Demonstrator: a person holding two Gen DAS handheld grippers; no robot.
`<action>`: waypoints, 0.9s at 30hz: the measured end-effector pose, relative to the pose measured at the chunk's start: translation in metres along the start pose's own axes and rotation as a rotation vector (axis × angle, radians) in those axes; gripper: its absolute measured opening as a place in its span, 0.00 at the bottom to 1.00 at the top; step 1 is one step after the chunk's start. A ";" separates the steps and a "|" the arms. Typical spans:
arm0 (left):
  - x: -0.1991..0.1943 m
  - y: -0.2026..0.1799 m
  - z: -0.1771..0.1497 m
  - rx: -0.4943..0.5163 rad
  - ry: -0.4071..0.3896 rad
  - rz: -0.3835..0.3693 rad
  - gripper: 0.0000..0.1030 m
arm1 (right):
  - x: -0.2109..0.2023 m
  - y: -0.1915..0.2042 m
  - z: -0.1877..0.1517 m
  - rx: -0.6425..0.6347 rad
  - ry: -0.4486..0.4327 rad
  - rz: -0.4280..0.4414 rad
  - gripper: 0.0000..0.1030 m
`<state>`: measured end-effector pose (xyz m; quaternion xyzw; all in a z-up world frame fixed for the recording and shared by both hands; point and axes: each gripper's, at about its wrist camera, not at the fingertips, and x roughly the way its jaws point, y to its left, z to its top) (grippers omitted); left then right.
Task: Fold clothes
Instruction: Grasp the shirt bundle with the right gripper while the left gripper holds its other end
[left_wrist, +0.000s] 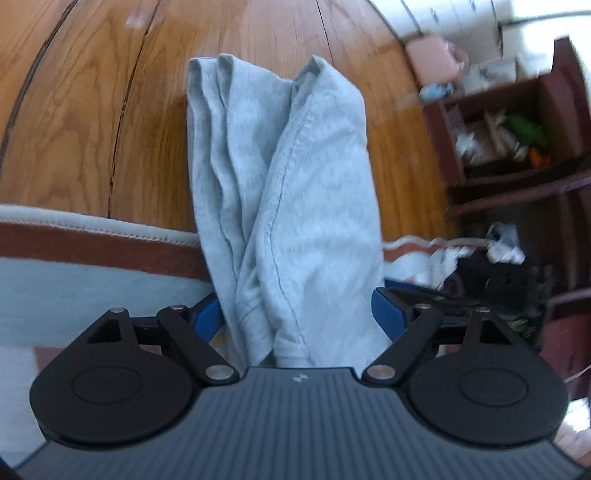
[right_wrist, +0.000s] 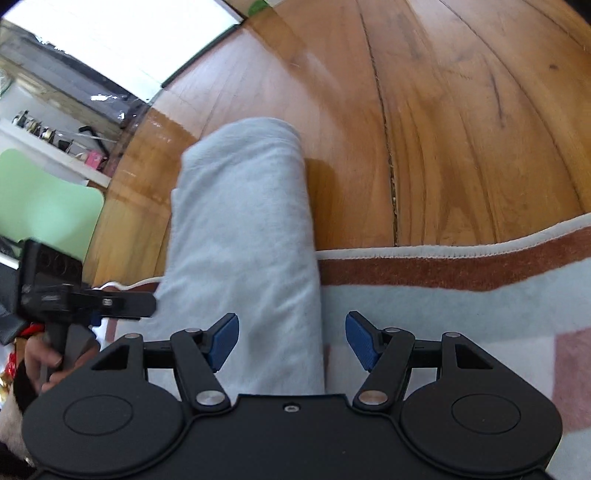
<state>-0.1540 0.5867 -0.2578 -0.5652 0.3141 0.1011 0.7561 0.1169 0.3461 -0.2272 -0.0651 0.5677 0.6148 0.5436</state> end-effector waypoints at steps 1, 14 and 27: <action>0.001 0.000 0.000 -0.006 -0.010 -0.010 0.80 | 0.002 -0.002 0.000 0.020 -0.008 0.028 0.68; 0.006 -0.072 -0.005 0.369 -0.072 0.049 0.48 | -0.021 0.043 -0.007 -0.064 -0.023 0.195 0.34; 0.030 -0.046 0.000 0.219 0.088 0.051 0.75 | -0.048 -0.013 -0.033 0.213 -0.009 0.072 0.58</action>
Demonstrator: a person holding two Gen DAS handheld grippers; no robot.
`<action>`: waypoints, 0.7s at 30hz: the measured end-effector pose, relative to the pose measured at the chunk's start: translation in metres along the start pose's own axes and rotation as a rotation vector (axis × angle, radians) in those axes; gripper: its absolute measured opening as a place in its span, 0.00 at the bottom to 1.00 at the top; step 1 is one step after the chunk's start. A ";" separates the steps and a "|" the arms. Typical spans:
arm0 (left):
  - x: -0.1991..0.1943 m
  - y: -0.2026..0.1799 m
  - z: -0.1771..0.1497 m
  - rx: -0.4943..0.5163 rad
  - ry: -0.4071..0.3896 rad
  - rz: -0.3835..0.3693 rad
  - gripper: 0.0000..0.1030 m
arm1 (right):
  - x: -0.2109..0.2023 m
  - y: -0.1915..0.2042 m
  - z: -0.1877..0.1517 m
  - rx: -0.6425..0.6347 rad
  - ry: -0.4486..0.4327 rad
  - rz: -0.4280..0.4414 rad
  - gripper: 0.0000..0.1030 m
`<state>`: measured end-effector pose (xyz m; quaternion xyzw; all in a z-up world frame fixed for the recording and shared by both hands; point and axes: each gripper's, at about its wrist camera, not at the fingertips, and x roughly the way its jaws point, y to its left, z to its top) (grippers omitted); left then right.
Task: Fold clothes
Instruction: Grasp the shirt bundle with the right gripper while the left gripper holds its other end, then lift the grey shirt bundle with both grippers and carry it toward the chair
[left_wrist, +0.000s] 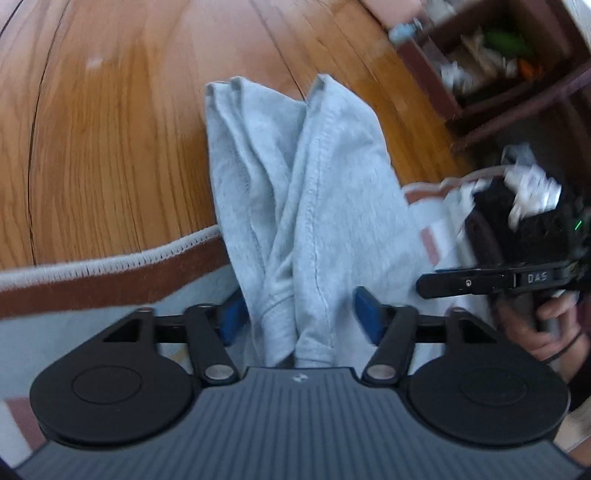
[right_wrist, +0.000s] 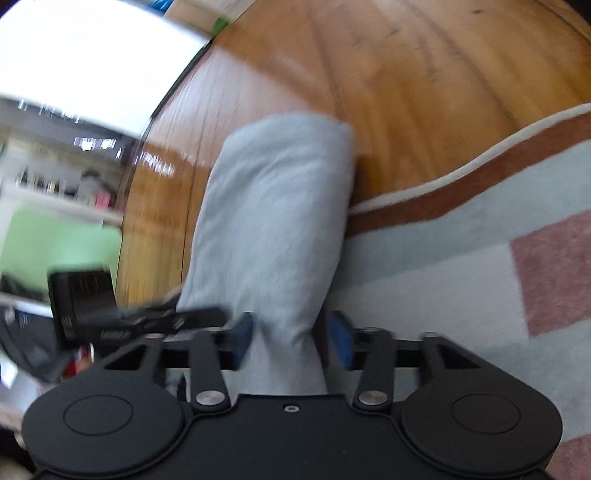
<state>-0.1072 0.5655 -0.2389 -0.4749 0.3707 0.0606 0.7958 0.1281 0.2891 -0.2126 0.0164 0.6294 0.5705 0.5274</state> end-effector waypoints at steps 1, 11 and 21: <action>0.000 0.007 0.000 -0.039 -0.006 -0.038 0.78 | -0.002 -0.002 0.002 0.012 -0.012 0.006 0.60; 0.016 -0.022 -0.011 0.209 -0.081 -0.017 0.48 | 0.041 -0.028 0.038 0.152 -0.030 0.119 0.65; -0.002 -0.045 -0.024 0.294 -0.125 -0.040 0.30 | -0.014 0.068 -0.010 -0.299 -0.222 -0.129 0.34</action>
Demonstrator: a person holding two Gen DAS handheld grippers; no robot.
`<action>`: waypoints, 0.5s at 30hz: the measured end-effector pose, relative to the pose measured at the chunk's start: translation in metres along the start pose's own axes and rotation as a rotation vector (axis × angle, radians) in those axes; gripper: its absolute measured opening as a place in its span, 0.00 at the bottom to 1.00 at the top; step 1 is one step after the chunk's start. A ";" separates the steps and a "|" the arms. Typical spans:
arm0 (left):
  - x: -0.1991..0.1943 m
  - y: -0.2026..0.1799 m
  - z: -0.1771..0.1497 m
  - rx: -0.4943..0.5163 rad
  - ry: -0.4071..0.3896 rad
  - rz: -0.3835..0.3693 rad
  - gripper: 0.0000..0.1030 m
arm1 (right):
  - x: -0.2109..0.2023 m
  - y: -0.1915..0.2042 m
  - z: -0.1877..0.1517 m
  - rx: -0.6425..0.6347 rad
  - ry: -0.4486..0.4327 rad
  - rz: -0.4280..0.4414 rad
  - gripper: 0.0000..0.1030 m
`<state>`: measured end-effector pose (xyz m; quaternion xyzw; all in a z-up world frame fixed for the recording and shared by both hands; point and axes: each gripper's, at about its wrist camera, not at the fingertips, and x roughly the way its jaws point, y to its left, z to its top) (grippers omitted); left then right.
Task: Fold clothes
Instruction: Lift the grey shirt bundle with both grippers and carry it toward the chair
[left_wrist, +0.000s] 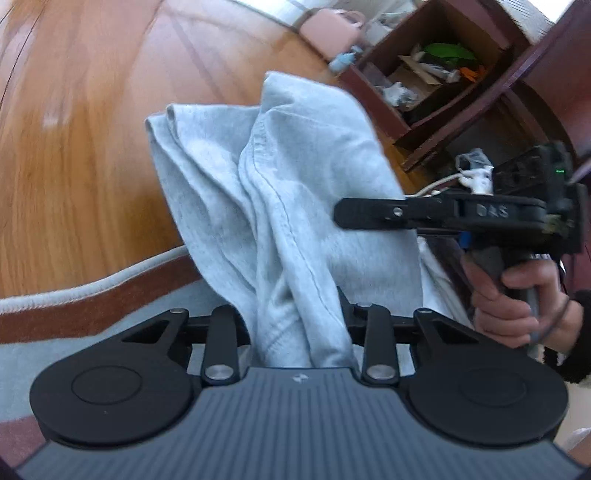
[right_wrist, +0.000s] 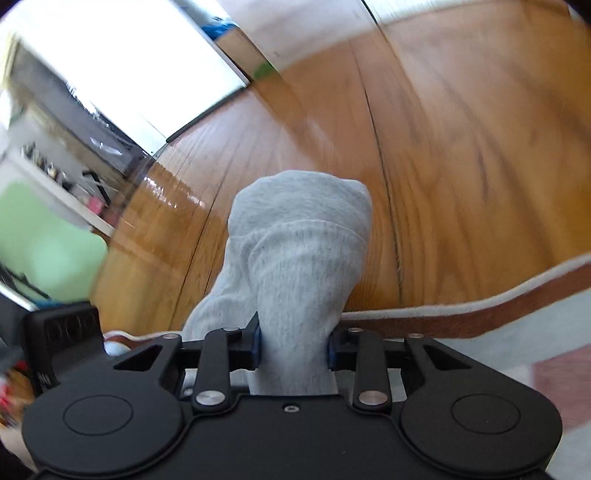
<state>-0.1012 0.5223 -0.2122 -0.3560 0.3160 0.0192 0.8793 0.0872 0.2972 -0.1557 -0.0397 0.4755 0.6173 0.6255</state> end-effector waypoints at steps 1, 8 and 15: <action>0.001 -0.007 0.000 0.016 -0.005 -0.009 0.30 | -0.012 0.008 -0.003 -0.030 -0.019 -0.025 0.34; 0.000 -0.059 -0.001 0.117 -0.026 -0.080 0.30 | -0.096 0.040 -0.031 -0.129 -0.160 -0.147 0.34; -0.020 -0.113 -0.005 0.202 -0.056 -0.105 0.30 | -0.157 0.062 -0.050 -0.165 -0.284 -0.212 0.34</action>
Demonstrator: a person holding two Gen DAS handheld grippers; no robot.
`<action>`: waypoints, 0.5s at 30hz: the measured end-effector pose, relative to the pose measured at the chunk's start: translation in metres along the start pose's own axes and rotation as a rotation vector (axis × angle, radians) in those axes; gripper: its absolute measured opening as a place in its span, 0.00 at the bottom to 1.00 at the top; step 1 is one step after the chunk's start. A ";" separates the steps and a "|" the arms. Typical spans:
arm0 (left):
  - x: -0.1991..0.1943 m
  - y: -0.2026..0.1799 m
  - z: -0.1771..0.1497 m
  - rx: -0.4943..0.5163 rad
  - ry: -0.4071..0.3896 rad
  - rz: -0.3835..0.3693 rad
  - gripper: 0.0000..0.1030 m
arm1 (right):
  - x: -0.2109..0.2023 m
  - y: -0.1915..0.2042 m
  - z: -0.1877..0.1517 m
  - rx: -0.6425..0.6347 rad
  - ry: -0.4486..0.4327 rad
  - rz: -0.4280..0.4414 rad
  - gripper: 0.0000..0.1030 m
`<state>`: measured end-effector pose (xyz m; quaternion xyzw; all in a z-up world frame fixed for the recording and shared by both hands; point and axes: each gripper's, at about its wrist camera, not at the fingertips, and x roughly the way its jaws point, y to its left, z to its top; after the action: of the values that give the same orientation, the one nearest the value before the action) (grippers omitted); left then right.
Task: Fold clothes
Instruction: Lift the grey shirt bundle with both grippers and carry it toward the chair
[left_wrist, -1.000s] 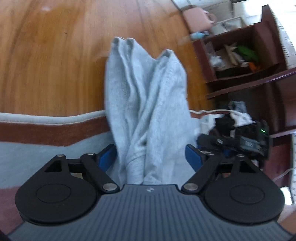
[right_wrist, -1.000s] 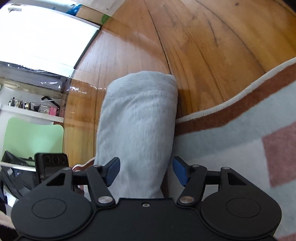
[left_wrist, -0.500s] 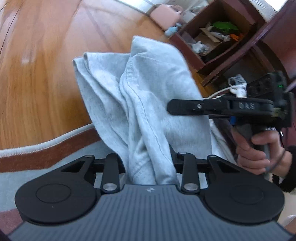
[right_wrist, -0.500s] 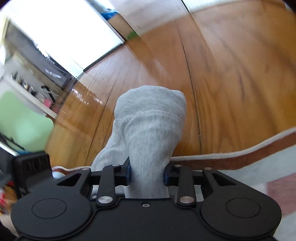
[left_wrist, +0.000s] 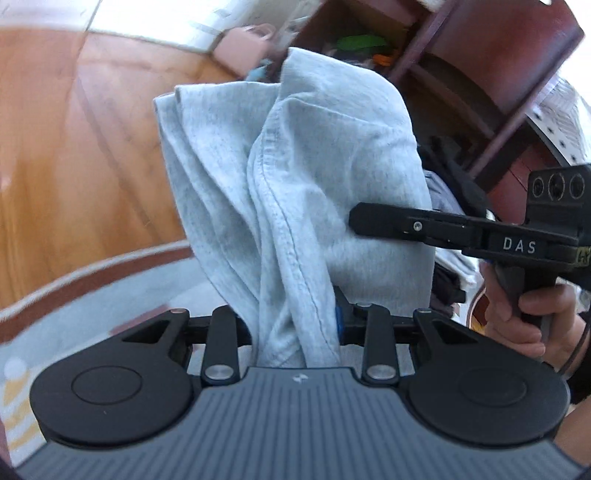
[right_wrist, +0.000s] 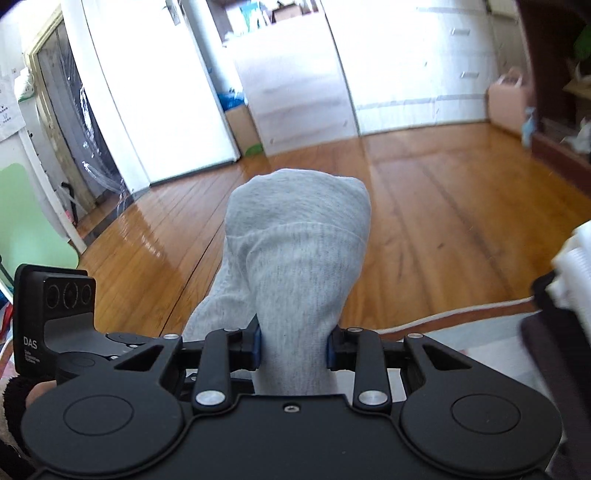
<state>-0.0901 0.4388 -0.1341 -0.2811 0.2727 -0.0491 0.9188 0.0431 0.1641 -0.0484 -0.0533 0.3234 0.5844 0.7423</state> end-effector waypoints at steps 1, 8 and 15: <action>0.000 -0.006 0.003 0.014 -0.006 -0.006 0.30 | -0.007 0.002 0.001 -0.001 -0.021 -0.014 0.34; -0.015 -0.058 0.014 0.062 -0.101 0.095 0.30 | -0.043 -0.001 0.001 0.045 -0.175 0.017 0.34; -0.038 -0.112 0.004 0.058 -0.176 0.280 0.29 | -0.047 0.026 -0.003 0.045 -0.224 0.082 0.34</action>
<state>-0.1131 0.3560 -0.0520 -0.2170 0.2262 0.0961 0.9447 0.0136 0.1314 -0.0172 0.0423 0.2536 0.6090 0.7503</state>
